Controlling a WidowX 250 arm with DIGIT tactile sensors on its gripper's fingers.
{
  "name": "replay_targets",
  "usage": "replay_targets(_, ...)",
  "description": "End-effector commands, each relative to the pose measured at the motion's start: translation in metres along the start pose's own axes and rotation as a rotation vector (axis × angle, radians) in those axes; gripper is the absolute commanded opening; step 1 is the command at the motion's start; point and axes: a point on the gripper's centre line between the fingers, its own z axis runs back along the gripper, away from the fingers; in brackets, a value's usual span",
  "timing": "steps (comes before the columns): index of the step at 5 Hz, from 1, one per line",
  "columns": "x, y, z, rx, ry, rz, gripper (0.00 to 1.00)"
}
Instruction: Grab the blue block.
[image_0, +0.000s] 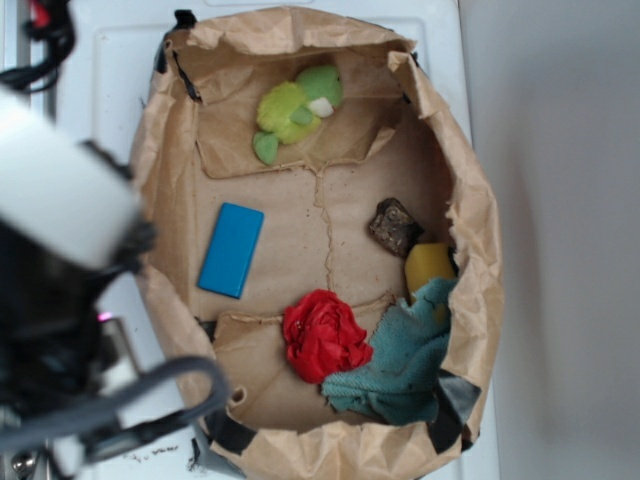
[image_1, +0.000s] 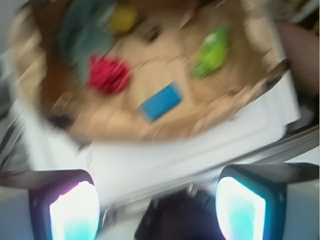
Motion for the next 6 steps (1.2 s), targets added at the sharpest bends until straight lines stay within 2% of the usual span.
replay_targets(1, 0.068, 0.008, -0.05, 0.018, -0.118, 0.187, 1.0)
replay_targets(2, 0.087, 0.016, -0.072, -0.036, -0.114, 0.286, 1.0)
replay_targets(4, 0.067, 0.044, -0.1, -0.031, -0.088, 0.316, 1.0)
replay_targets(6, 0.067, 0.044, -0.1, -0.031, -0.088, 0.316, 1.0)
